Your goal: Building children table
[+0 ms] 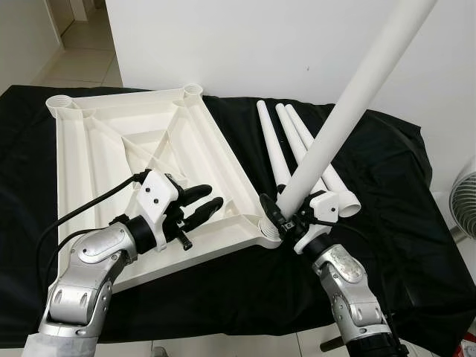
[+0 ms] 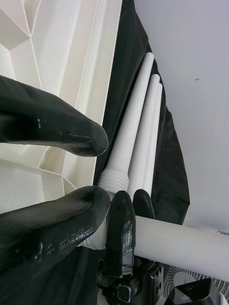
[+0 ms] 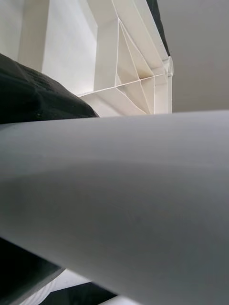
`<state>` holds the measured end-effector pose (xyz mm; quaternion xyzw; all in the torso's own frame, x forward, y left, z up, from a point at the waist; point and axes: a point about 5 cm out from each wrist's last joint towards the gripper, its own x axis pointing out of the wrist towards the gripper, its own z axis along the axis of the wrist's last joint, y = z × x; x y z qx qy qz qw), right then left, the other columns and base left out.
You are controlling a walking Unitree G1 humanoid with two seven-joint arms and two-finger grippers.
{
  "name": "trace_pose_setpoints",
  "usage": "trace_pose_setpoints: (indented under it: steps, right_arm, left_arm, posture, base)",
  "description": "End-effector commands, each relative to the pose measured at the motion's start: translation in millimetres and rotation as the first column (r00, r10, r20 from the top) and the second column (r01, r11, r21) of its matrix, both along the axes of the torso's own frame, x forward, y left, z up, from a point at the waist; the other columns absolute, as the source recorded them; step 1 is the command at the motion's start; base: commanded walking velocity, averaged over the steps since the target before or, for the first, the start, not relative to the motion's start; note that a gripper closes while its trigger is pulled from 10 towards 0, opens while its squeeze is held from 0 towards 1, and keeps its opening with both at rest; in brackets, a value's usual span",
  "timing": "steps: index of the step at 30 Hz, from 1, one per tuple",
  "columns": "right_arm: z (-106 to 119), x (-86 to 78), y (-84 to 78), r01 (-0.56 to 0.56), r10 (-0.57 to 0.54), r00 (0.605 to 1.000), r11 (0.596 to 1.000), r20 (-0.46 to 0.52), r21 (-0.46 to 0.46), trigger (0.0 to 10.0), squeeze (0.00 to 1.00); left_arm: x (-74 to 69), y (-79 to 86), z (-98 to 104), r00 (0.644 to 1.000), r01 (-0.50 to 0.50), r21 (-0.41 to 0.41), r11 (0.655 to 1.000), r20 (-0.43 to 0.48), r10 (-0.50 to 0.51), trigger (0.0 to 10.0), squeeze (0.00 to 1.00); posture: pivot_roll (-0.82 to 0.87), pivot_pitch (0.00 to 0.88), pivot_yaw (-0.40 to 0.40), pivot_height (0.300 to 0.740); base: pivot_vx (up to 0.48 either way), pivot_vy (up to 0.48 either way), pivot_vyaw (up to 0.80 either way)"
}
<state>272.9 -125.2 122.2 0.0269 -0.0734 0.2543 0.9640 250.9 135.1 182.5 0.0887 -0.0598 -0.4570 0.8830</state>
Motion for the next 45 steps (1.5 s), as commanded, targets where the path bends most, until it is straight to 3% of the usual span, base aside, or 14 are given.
trace_pose_setpoints:
  steps: [1, 8, 13, 16, 20, 27, 30, 34, 35, 39, 41, 45]
  right_arm:
    - [-32, -11.0, -6.8, 0.031, -0.035, 0.992, 0.999, -0.12, -0.04, 10.0, 0.0]
    - [-28, -18.7, -5.8, 0.01, -0.012, 0.998, 0.999, -0.061, -0.033, 10.0, 0.0]
    - [-29, -11.5, -2.4, 0.006, -0.017, 0.995, 0.994, -0.101, -0.107, 10.0, 0.0]
    - [-31, -5.5, 2.0, -0.055, 0.024, 0.987, 0.98, -0.157, -0.193, 10.0, 0.0]
    - [-25, -1.8, 3.4, -0.086, 0.055, 0.986, 0.976, -0.158, -0.2, 10.0, 0.0]
    - [-24, -1.2, 0.8, -0.067, 0.044, 0.989, 0.984, -0.139, -0.165, 10.0, 0.0]
    - [-5, -0.8, 1.3, -0.042, 0.039, 0.998, 0.997, -0.052, -0.059, 10.0, 0.0]
    - [10, 1.9, 2.1, -0.046, 0.046, 0.999, 0.999, -0.021, -0.006, 10.0, 0.0]
    - [20, 4.1, 3.0, -0.063, 0.063, 0.998, 0.998, 0.001, -0.001, 10.0, 0.0]
    - [25, 4.7, 5.1, -0.093, 0.093, 0.996, 0.996, 0.01, -0.013, 10.0, 0.0]
    - [33, 4.9, 9.7, -0.165, 0.167, 0.986, 0.984, 0.022, -0.071, 10.0, 0.0]
    - [42, 6.6, 10.4, -0.234, 0.237, 0.971, 0.967, 0.02, -0.097, 10.0, 0.0]
  left_arm:
    - [3.6, 2.0, 4, 0.996, -0.09, -0.008, 0.996, 0.02, 0.09, 10.0, 0.0]
    - [4.0, 2.6, 5, 0.995, -0.094, -0.009, 0.996, 0.021, 0.094, 10.0, 0.0]
    - [4.7, 3.0, 5, 0.995, -0.094, -0.007, 0.996, 0.025, 0.094, 10.0, 0.0]
    - [5.6, 3.2, 6, 0.995, -0.092, -0.005, 0.996, 0.029, 0.092, 10.0, 0.0]
    - [6.5, 3.4, 6, 0.995, -0.093, -0.005, 0.996, 0.031, 0.093, 10.0, 0.0]
    - [7.2, 3.2, 7, 0.995, -0.095, -0.008, 0.995, 0.036, 0.095, 10.0, 0.0]
    - [7.6, 3.0, 9, 0.995, -0.089, -0.028, 0.996, 0.031, 0.089, 10.0, 0.0]
    - [8.5, 2.1, 11, 0.997, -0.076, -0.054, 0.996, 0.013, 0.077, 10.0, 0.0]
    - [9.4, 1.6, 12, 0.998, -0.062, -0.066, 0.996, 0.001, 0.062, 10.0, 1.0]
    - [11.0, 1.6, 14, 0.998, -0.055, -0.085, 0.995, -0.006, 0.055, 10.0, 1.0]
    - [15.2, -0.5, 24, 1.0, -0.01, -0.152, 0.988, -0.008, 0.009, 10.0, 1.0]
    - [23.3, -3.9, 36, 1.0, 0.007, -0.183, 0.983, -0.005, -0.009, 10.0, 1.0]
  posture:
    - [0.07, 0.06, -0.062, 0.74]
    - [0.07, 0.06, -0.063, 0.74]
    - [0.07, 0.056, -0.063, 0.74]
    - [0.07, 0.051, -0.063, 0.74]
    - [0.07, 0.048, -0.065, 0.74]
    - [0.07, 0.043, -0.069, 0.74]
    - [0.08, 0.037, -0.068, 0.74]
    - [0.07, 0.032, -0.067, 0.74]
    - [0.07, 0.025, -0.067, 0.74]
    - [0.07, 0.02, -0.068, 0.74]
    - [0.06, 0.01, -0.073, 0.74]
    - [0.06, 0.002, -0.081, 0.74]
  base:
    - [0.0, 0.0, 0.0]
    - [0.0, 0.0, 0.0]
    - [0.0, 0.0, 0.0]
    - [0.0, 0.0, 0.0]
    - [0.0, 0.0, 0.0]
    - [0.0, 0.0, 0.0]
    - [0.0, 0.0, 0.0]
    - [0.0, 0.0, 0.0]
    - [0.0, 0.0, 0.0]
    - [0.0, 0.0, 0.0]
    - [0.0, 0.0, 0.0]
    - [0.0, 0.0, 0.0]
